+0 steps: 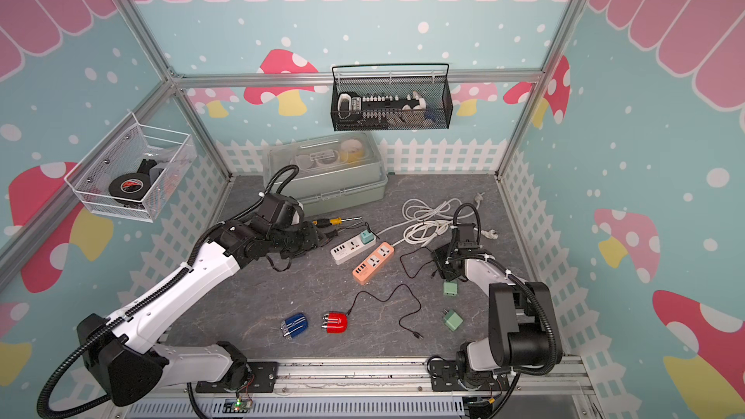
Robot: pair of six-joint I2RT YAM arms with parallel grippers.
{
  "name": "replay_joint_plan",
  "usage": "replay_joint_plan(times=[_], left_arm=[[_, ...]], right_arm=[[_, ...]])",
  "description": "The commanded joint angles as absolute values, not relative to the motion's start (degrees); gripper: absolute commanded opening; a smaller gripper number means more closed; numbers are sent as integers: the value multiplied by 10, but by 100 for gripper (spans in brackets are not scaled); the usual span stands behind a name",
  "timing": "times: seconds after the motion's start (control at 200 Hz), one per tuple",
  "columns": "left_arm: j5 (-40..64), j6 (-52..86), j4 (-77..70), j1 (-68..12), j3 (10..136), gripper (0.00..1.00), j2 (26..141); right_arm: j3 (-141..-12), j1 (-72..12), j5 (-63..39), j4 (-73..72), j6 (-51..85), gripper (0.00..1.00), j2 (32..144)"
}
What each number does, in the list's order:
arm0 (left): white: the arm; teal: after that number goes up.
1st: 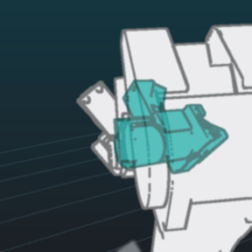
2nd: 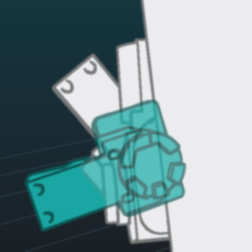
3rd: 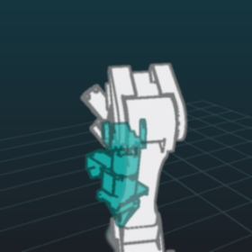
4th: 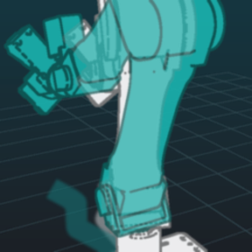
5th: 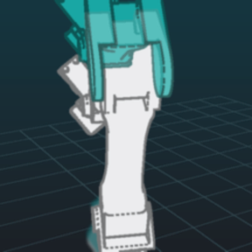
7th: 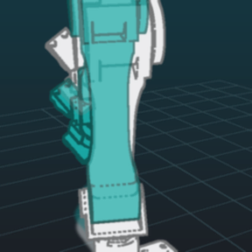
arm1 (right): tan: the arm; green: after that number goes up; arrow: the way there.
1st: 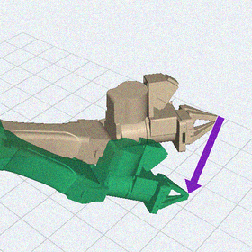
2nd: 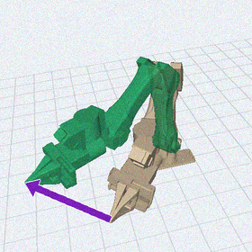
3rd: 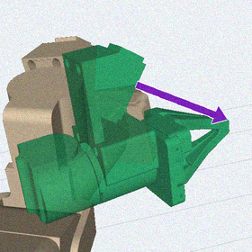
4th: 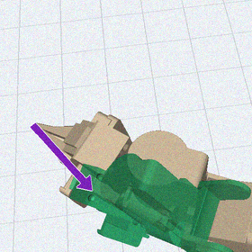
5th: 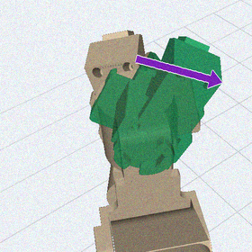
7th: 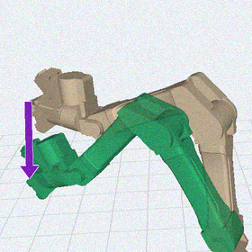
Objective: Charge the electric shaver
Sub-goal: Pick up the charging cable from the center of the board.
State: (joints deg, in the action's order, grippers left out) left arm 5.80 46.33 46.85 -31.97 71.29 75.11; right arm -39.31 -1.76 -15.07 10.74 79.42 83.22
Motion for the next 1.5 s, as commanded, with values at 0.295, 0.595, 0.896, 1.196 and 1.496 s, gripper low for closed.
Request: replay_joint_plan(times=[0.295,0.595,0.896,1.196,1.496], left_arm=[[60,476,463,-323,712,46,736],[66,478,463,-322,720,46,741],[74,477,458,-323,733,42,746],[150,488,349,-352,783,50,776],[224,640,215,-389,869,57,868]], right_arm=[[-354,-14,-167,23,920,45,847],[-353,0,-160,-15,940,39,895],[-350,0,-163,-35,952,3,901],[-435,-32,-124,91,922,0,721],[-508,-77,-60,4,972,0,665]])
